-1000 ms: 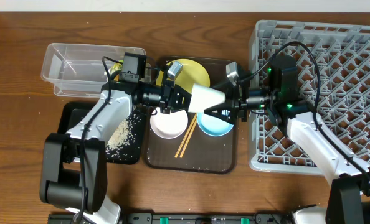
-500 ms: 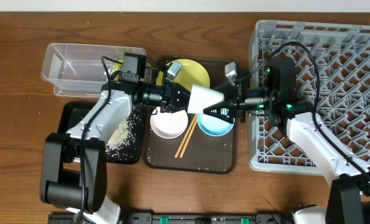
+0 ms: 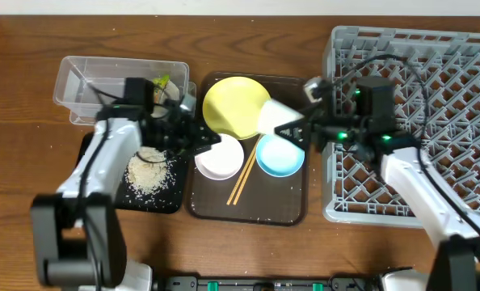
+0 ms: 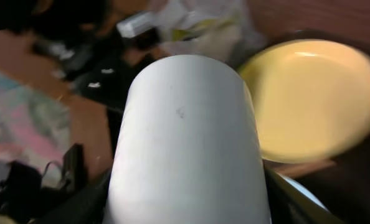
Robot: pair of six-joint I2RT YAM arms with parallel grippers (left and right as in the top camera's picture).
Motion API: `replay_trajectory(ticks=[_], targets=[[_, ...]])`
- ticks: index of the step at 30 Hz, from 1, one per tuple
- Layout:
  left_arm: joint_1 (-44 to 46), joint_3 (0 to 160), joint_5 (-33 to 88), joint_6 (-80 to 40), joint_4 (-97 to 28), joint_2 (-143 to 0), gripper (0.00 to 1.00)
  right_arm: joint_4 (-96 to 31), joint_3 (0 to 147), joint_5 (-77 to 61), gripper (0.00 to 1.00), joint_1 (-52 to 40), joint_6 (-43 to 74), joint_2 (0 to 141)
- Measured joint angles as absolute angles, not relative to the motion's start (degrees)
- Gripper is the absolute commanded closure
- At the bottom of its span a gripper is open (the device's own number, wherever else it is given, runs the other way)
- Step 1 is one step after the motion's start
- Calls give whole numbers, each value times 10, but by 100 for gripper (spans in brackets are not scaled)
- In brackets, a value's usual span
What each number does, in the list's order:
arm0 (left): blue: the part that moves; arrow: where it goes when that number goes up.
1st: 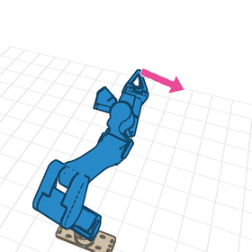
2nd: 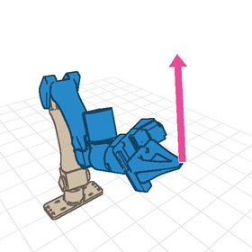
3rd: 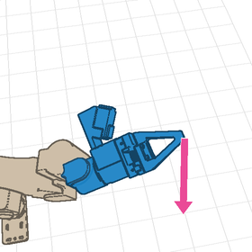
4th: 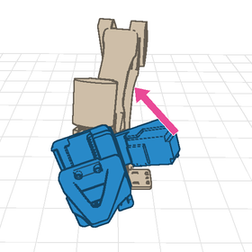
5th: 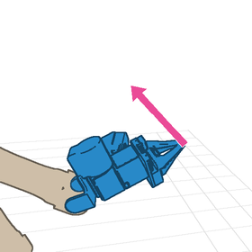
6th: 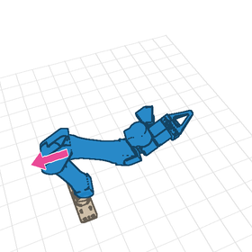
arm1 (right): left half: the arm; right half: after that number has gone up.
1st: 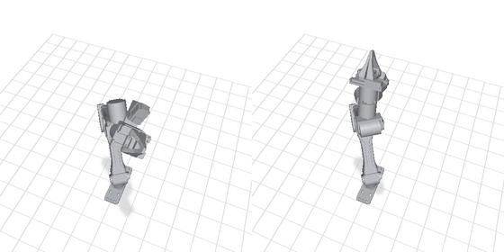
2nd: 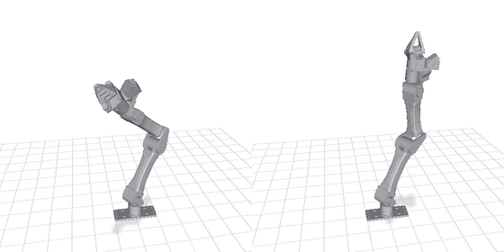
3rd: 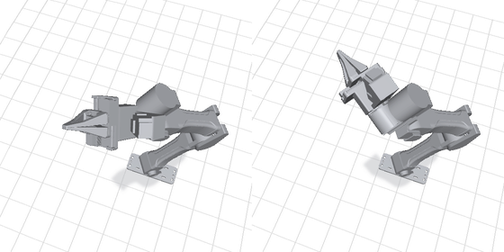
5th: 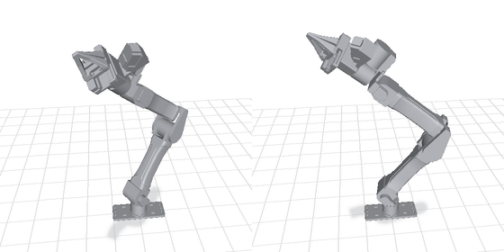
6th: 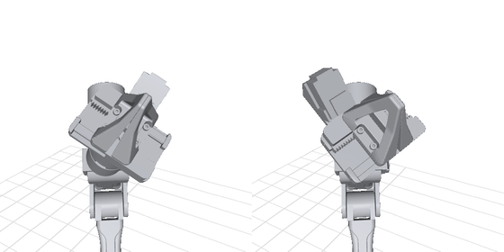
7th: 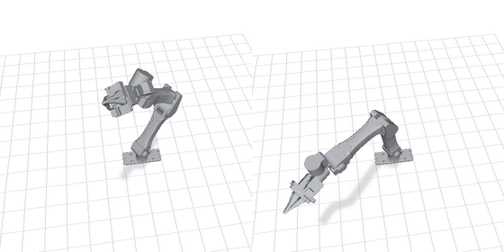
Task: Sort waste into correct bins and load items into the dishwasher rack
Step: 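Carry the white cup with the right gripper into the grey rack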
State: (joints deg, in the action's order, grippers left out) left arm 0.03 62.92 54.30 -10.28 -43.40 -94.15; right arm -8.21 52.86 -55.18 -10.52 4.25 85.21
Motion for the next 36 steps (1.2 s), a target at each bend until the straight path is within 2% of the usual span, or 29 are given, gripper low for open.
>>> replay_trajectory(ticks=[2, 7, 15, 23, 29, 36], targets=[[-6, 629, 500, -90, -450, -907, 56, -128, 538, -521, 99, -91, 47, 827], [-6, 629, 411, -74, -464, -839, 49, -280, 595, -411, 99, -69, 54, 768], [-6, 629, 333, -72, -465, -803, 48, -512, 722, -177, 99, -31, 57, 749], [-6, 629, 315, -72, -466, -803, 47, -587, 743, -12, 99, 65, 57, 750], [-7, 629, 313, -72, -466, -803, 47, -655, 745, 30, 99, 152, 57, 785], [-7, 629, 313, -72, -466, -803, 47, -710, 745, 39, 99, 192, 57, 864]])
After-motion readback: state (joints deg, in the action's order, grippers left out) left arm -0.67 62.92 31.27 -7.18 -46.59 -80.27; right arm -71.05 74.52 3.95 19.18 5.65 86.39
